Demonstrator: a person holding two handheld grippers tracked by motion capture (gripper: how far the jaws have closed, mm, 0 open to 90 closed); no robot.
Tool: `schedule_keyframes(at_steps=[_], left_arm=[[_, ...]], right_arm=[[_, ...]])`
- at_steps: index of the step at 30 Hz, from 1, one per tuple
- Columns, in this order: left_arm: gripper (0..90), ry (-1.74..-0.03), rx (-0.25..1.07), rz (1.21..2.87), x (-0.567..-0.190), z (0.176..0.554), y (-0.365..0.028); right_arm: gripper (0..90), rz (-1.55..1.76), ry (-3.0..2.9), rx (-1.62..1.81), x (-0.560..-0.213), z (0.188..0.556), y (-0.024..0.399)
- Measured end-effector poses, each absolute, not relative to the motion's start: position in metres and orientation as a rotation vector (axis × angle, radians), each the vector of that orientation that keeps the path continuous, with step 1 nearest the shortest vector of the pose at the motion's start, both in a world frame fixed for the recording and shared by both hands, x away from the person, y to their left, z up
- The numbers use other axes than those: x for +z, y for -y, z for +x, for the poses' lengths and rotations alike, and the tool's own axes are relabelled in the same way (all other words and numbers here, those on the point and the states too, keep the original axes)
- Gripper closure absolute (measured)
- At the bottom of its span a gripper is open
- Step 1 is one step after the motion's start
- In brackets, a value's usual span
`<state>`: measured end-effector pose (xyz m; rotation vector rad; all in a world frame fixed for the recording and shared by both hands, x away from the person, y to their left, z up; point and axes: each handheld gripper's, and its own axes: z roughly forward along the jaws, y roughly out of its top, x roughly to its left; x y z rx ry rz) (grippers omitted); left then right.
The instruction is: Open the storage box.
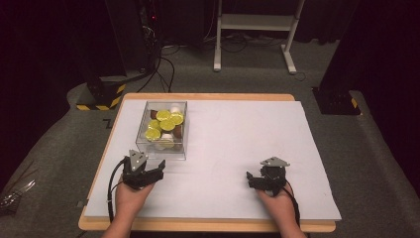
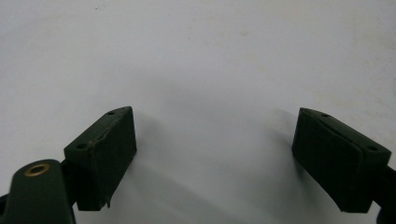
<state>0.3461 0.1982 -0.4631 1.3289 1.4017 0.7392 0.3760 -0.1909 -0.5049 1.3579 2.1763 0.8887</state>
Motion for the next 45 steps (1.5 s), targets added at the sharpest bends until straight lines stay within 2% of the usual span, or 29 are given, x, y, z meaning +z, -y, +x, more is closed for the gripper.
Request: schedule_keyframes(at_steps=[18,39,45], left_arm=[[16.8,-1.424,0.758,1.256,-0.461,0.369,-0.188],[17.3,-1.480,0.817,1.207,-0.463,0.390,-0.173],[19.9,-1.485,0.825,1.206,-0.464,0.391,-0.175]], right_arm=[[13.9,1.358,-2.177,0.889,-0.505,0.376,0.191],[14.0,1.360,-2.176,0.890,-0.505,0.376,0.191],[14.0,1.360,-2.176,0.891,-0.505,0.376,0.191]])
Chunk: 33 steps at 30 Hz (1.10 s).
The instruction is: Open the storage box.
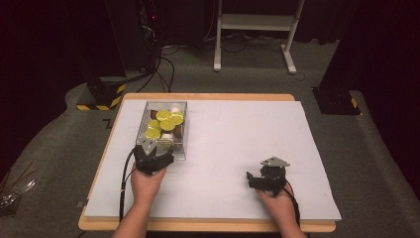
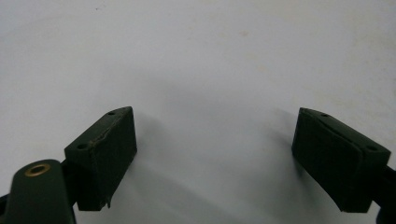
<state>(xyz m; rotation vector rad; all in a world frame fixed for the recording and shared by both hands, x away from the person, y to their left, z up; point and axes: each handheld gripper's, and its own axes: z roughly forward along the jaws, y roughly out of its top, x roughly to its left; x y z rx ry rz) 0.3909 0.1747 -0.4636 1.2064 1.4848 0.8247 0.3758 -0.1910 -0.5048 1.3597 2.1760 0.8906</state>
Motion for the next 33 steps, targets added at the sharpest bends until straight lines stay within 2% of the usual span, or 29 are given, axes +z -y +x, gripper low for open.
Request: schedule_keyframes(at_steps=[18,33], left_arm=[[23.4,-1.496,0.836,1.166,-0.4646,0.3952,-0.1683],[31.2,-1.495,0.887,1.165,-0.4661,0.3939,-0.1686]], right_arm=[[14.1,1.359,-2.176,0.891,-0.5048,0.3757,0.1910],[14.1,1.359,-2.176,0.891,-0.5048,0.3757,0.1910]])
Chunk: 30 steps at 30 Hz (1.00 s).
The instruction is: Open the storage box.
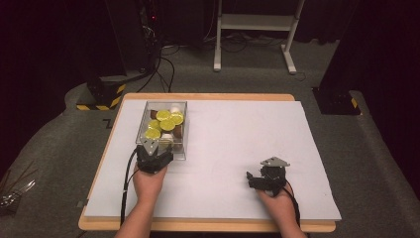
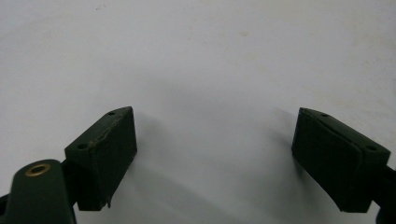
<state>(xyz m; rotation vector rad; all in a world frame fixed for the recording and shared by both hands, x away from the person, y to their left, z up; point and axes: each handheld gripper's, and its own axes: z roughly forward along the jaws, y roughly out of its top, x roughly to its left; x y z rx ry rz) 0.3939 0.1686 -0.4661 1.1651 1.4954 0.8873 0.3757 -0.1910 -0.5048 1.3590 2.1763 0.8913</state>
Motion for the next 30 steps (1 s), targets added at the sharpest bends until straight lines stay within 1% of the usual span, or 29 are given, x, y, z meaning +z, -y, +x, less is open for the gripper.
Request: schedule_keyframes(at_steps=[30], left_arm=[[32.3,-1.507,0.890,1.153,-0.4650,0.3934,-0.1676]], right_arm=[[14.2,1.357,-2.178,0.890,-0.5047,0.3757,0.1913]])
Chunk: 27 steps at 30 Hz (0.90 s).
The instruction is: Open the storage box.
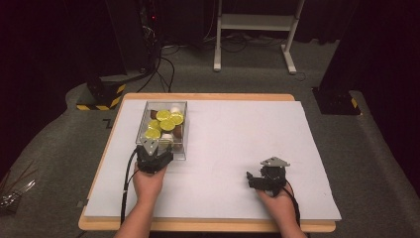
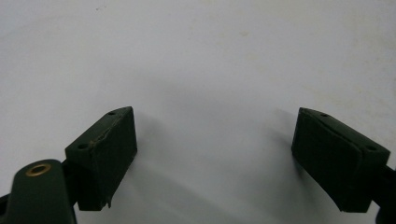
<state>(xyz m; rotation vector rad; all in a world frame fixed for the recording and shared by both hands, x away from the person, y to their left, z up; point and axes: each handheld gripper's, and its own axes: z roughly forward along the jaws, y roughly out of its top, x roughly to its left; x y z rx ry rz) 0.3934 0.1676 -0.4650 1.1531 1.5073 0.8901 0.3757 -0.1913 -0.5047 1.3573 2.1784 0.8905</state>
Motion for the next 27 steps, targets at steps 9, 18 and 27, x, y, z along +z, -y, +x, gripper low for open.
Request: schedule_keyframes(at_steps=[9,18,27], left_arm=[[32.3,-1.509,0.888,1.156,-0.4645,0.3929,-0.1673],[32.3,-1.511,0.890,1.165,-0.4641,0.3919,-0.1672],[32.3,-1.513,0.884,1.179,-0.4632,0.3899,-0.1680]], right_arm=[[14.2,1.357,-2.178,0.890,-0.5047,0.3757,0.1913],[14.2,1.358,-2.177,0.892,-0.5048,0.3756,0.1912],[14.2,1.359,-2.176,0.892,-0.5049,0.3756,0.1910]])
